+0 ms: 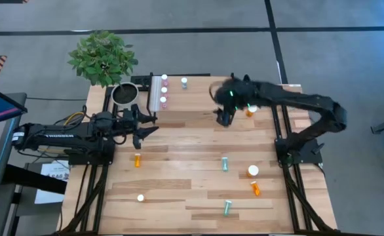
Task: Pick and place medicine bottles onto shelf by color
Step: Put the top blue pill bottle on the shelf aligned with the other blue pill bottle on the shelf
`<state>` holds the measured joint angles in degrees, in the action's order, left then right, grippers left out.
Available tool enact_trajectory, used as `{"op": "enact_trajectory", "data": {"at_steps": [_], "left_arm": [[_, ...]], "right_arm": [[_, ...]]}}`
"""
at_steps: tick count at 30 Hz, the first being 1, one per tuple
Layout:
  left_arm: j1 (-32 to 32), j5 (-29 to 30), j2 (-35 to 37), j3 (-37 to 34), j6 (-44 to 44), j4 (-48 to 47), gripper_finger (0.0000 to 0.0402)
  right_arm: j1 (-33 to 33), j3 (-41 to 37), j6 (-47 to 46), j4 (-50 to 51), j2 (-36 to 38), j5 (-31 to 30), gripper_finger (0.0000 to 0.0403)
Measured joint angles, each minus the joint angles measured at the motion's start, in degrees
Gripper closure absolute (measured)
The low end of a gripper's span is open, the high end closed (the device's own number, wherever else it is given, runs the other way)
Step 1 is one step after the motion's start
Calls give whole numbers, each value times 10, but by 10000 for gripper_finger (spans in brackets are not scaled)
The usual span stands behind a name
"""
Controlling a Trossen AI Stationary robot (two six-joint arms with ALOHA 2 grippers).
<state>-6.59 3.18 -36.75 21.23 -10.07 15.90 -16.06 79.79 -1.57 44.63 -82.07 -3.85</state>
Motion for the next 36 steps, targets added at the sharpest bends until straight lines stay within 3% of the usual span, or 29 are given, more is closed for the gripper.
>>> {"op": "enact_trajectory", "data": {"at_steps": [8,17,22,27,36], "left_arm": [[75,22,-3,0,-47,-28,208],[200,110,-97,0,-117,-15,208],[240,127,-156,-1,-131,41,208],[248,138,-191,1,-135,82,208],[249,134,-191,0,-129,108,208]], "right_arm": [[162,-158,-205,-20,76,-115,171],[294,-299,-470,-103,55,-220,171],[333,-316,-567,-143,6,-237,171],[353,-315,-585,-157,-62,-237,171],[359,-307,-638,-160,-128,-221,171]]}}
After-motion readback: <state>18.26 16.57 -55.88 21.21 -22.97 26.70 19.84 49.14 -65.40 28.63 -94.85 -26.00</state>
